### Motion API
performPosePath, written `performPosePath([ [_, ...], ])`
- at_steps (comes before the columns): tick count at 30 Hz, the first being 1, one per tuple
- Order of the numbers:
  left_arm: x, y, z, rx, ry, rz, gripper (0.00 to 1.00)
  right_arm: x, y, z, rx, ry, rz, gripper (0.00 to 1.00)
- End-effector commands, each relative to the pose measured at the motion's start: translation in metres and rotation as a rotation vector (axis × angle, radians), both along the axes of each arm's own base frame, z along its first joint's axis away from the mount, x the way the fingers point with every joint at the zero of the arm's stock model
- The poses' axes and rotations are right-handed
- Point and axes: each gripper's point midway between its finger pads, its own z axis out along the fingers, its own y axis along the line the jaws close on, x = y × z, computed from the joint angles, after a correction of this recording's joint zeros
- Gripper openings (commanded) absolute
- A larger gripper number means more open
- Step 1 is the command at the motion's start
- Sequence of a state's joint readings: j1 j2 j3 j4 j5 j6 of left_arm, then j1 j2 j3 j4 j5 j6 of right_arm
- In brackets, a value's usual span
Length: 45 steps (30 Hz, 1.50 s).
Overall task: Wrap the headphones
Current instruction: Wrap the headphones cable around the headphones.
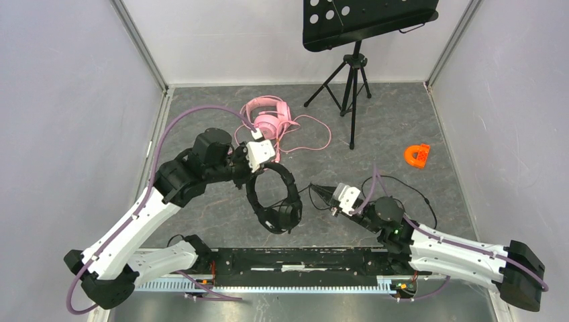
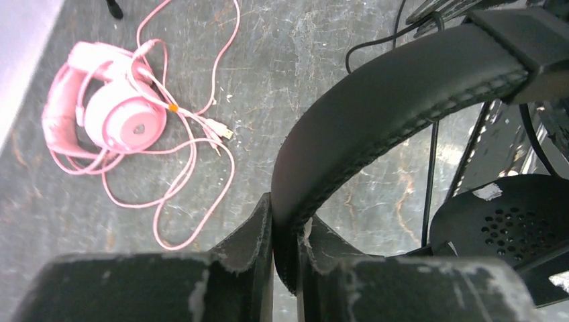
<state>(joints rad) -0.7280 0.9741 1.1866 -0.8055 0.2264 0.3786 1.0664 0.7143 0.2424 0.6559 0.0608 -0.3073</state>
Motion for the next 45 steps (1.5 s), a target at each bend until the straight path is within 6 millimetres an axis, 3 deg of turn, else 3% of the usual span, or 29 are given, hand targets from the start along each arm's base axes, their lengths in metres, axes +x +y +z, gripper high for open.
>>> performPosePath([
  [1, -0.001, 0.000, 0.004, 0.106, -0.194, -0.211, 0.02, -0.008, 0.006, 0.006, -0.002, 0.122, 0.059, 0.00],
  [11, 0.017, 0.003, -0.003, 0.233, -0.359, -0.294, 0.02, -0.062, 0.027, 0.009, 0.014, 0.267, 0.369, 0.00],
  [16, 0.029, 0.000, 0.005, 0.210, -0.481, -0.266, 0.02, -0.092, 0.044, 0.009, 0.054, 0.368, 0.562, 0.00],
  [24, 0.048, 0.010, 0.003, 0.258, -0.596, -0.183, 0.02, -0.115, 0.050, 0.026, 0.174, 0.439, 0.718, 0.00],
  [37, 0.066, 0.028, 0.017, 0.262, -0.661, 0.010, 0.02, -0.111, 0.063, 0.034, 0.258, 0.501, 0.756, 0.00],
  [45, 0.071, 0.034, 0.034, 0.200, -0.676, 0.115, 0.02, -0.104, 0.071, 0.031, 0.255, 0.489, 0.743, 0.07],
])
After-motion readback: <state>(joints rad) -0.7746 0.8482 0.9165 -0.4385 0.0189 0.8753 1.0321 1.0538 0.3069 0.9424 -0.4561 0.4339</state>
